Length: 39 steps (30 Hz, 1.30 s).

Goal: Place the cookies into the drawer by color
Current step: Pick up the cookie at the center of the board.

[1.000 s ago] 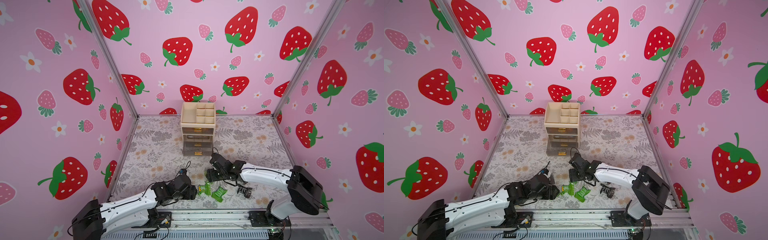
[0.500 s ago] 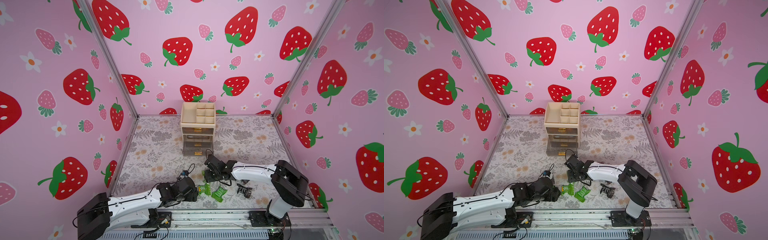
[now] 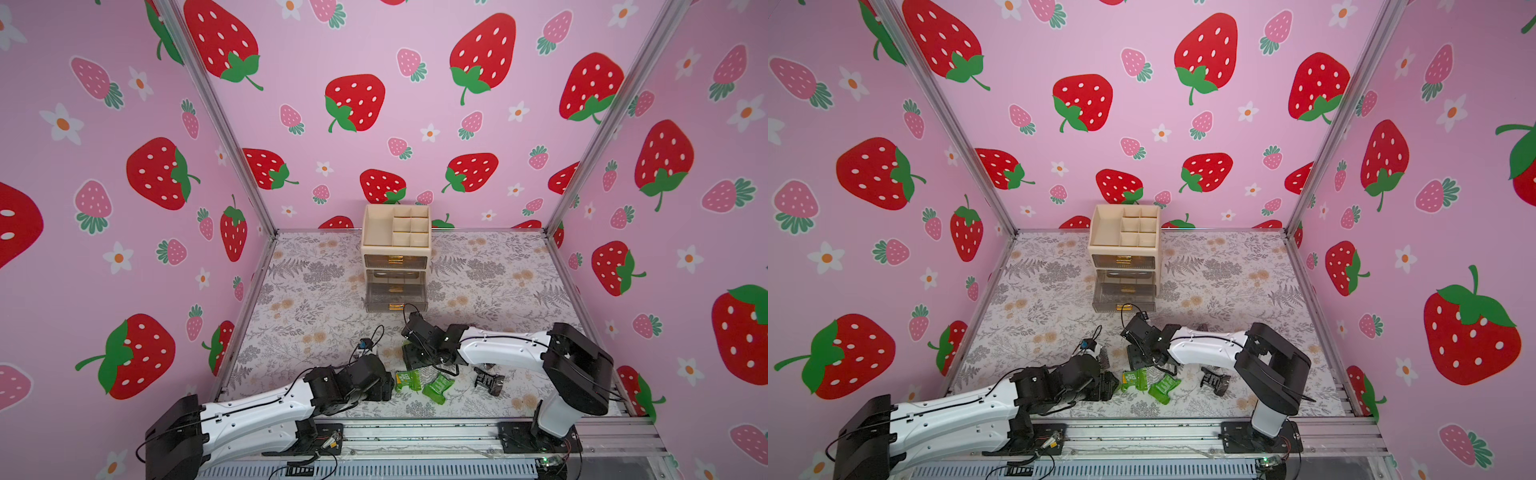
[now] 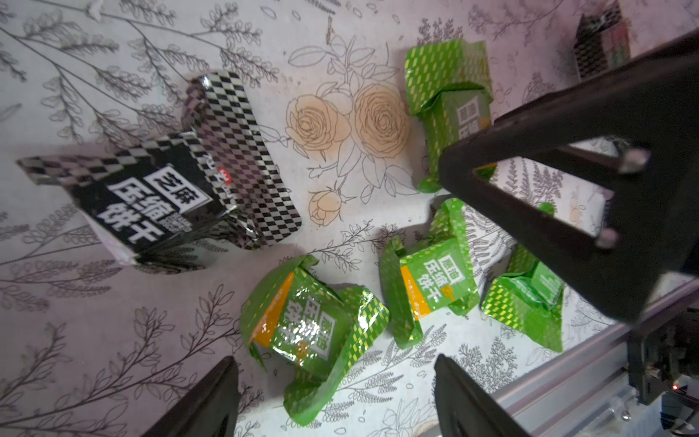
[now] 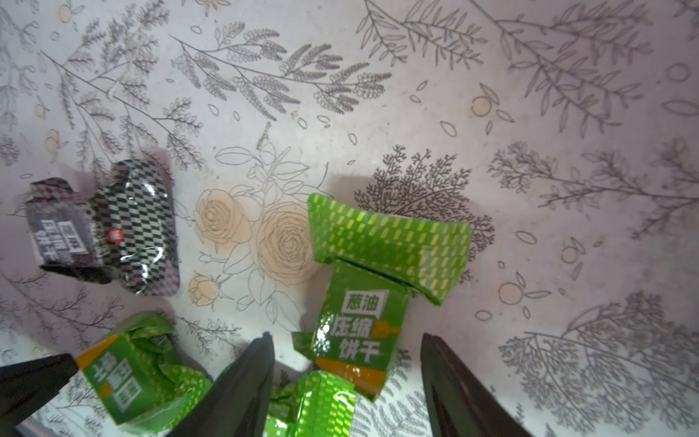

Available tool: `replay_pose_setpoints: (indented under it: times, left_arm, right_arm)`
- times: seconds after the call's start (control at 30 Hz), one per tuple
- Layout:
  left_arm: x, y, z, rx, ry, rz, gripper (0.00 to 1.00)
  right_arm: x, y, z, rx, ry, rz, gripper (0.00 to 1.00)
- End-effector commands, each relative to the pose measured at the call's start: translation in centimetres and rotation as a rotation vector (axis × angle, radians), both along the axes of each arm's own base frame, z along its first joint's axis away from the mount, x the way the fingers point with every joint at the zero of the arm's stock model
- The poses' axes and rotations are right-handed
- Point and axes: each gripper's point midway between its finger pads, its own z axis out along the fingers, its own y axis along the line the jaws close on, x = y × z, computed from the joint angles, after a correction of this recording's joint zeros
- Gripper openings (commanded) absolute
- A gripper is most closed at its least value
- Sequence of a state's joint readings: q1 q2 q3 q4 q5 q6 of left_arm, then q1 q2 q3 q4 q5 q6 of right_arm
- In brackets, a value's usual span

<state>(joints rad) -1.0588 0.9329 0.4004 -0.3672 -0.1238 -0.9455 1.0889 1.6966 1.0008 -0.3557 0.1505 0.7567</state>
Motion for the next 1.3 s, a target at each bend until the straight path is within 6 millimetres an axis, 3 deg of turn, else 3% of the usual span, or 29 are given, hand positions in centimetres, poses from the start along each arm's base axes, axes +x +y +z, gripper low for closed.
replay_pose_setpoints:
  times: [0.0, 0.27, 0.53, 0.6, 0.77, 0.97, 1.27]
  left_arm:
    - [-0.1, 0.7, -0.7, 0.03, 0.002, 0.008, 0.84]
    - [-0.1, 0.4, -1.2, 0.031, 0.007, 0.007, 0.84]
    - [0.0, -0.5, -1.6, 0.039, 0.013, -0.009, 0.84]
    - [0.1, -0.4, -1.7, 0.051, 0.01, -0.005, 0.84]
    - [0.8, 0.0, -1.8, 0.088, -0.011, 0.028, 0.84]
    - [1.2, -0.4, -2.2, 0.122, -0.003, 0.033, 0.77]
    - [2.7, 0.3, -3.3, 0.28, -0.031, 0.067, 0.7]
  right_arm:
    - [0.3, 0.4, 0.2, -0.015, -0.009, -0.013, 0.67]
    - [1.2, 0.0, -1.1, -0.111, -0.017, -0.038, 0.58]
    - [1.6, -1.6, -1.5, -0.176, -0.042, -0.058, 0.53]
    - [1.7, -1.8, -1.6, -0.185, -0.044, -0.047, 0.47]
    - [1.9, -1.3, -1.7, -0.161, -0.038, 0.004, 0.45]
    - [2.1, -1.8, -2.1, -0.152, -0.02, 0.004, 0.41]
    - [1.8, -4.2, -0.5, -0.122, -0.05, -0.037, 0.36]
